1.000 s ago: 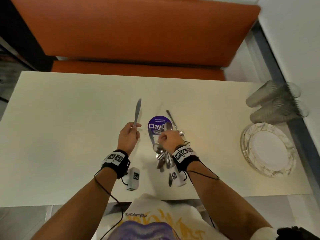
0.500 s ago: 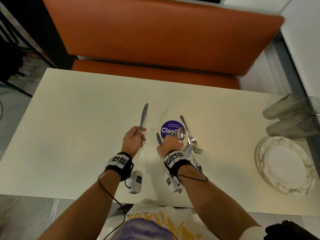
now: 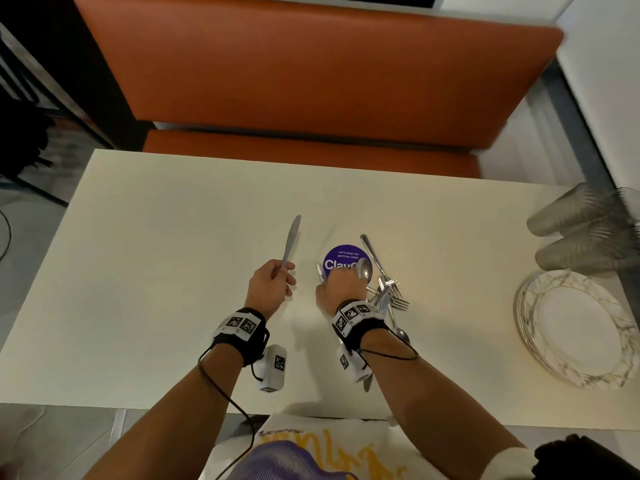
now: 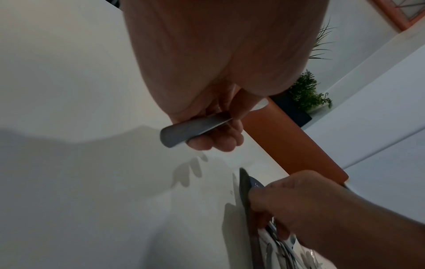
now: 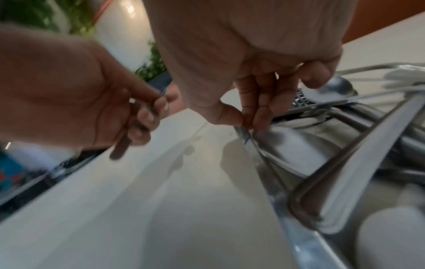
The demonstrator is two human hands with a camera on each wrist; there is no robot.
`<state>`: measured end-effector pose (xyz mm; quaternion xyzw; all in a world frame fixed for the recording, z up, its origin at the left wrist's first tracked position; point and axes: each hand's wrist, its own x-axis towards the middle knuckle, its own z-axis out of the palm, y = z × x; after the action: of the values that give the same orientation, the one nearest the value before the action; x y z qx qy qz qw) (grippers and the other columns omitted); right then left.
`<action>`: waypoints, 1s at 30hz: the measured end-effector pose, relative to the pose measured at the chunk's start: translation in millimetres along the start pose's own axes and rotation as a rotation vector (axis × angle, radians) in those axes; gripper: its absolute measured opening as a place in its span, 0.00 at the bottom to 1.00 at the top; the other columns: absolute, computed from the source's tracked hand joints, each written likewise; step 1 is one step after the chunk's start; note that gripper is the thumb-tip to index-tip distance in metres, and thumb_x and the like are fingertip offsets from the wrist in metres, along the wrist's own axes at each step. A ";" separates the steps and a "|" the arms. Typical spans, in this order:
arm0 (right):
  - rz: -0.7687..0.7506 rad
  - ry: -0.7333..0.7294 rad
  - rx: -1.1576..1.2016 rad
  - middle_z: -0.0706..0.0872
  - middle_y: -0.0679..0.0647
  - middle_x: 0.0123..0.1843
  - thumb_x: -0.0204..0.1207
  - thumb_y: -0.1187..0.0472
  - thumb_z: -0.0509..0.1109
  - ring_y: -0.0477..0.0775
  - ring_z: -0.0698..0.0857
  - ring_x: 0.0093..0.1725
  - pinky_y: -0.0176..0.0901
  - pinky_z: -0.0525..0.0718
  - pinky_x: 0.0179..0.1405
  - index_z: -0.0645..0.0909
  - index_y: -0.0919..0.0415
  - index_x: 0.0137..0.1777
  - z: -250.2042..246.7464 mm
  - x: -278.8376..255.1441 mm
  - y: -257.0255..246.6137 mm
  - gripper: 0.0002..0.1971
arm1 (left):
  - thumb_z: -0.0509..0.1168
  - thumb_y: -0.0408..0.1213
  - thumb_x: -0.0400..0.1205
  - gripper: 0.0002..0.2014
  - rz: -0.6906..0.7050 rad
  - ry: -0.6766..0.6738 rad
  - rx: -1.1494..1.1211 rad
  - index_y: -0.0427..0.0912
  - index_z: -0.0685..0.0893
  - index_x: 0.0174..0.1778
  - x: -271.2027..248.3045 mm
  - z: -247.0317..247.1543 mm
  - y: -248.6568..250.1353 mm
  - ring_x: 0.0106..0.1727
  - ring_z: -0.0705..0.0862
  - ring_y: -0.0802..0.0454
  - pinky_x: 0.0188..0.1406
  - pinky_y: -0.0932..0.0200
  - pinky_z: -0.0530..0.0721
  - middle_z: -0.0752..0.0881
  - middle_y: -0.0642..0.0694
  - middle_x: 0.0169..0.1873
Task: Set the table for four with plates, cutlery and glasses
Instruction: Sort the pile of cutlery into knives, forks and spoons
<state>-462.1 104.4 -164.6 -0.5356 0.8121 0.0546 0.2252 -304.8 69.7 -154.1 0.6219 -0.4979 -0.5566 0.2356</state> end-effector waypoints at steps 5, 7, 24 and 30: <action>0.143 0.049 0.735 0.88 0.50 0.37 0.84 0.56 0.65 0.54 0.87 0.42 0.45 0.85 0.58 0.84 0.60 0.50 -27.9 4.7 6.8 0.10 | 0.60 0.32 0.89 0.09 -0.018 -0.025 -0.031 0.41 0.86 0.56 0.1 9.1 3.7 0.38 0.89 0.48 0.34 0.54 0.83 0.92 0.42 0.40; 0.178 0.050 0.994 0.92 0.51 0.39 0.84 0.57 0.65 0.54 0.92 0.43 0.49 0.91 0.48 0.83 0.58 0.53 -39.3 7.2 6.4 0.08 | 0.63 0.34 0.88 0.06 -0.018 -0.056 -0.044 0.41 0.86 0.56 -0.7 14.8 7.2 0.42 0.92 0.47 0.37 0.52 0.86 0.94 0.44 0.42; 0.046 -0.017 1.637 0.93 0.64 0.48 0.84 0.63 0.72 0.57 0.85 0.41 0.51 0.88 0.45 0.88 0.68 0.58 -76.6 8.6 33.1 0.09 | 0.60 0.33 0.92 0.11 0.011 -0.210 -0.161 0.36 0.87 0.58 -17.6 28.4 42.9 0.35 0.86 0.49 0.26 0.60 0.78 0.92 0.38 0.40; -0.042 0.059 1.322 0.93 0.62 0.40 0.82 0.59 0.73 0.60 0.87 0.33 0.58 0.92 0.44 0.93 0.62 0.48 -75.6 3.6 26.0 0.09 | 0.52 0.31 0.93 0.16 -0.047 -0.260 -0.243 0.30 0.85 0.56 -19.6 33.9 44.7 0.35 0.87 0.40 0.33 0.51 0.84 0.90 0.37 0.36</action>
<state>-509.7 87.3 -102.6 -0.3017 0.6697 -0.4746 0.4851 -349.9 78.2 -116.4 0.5232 -0.4384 -0.6938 0.2296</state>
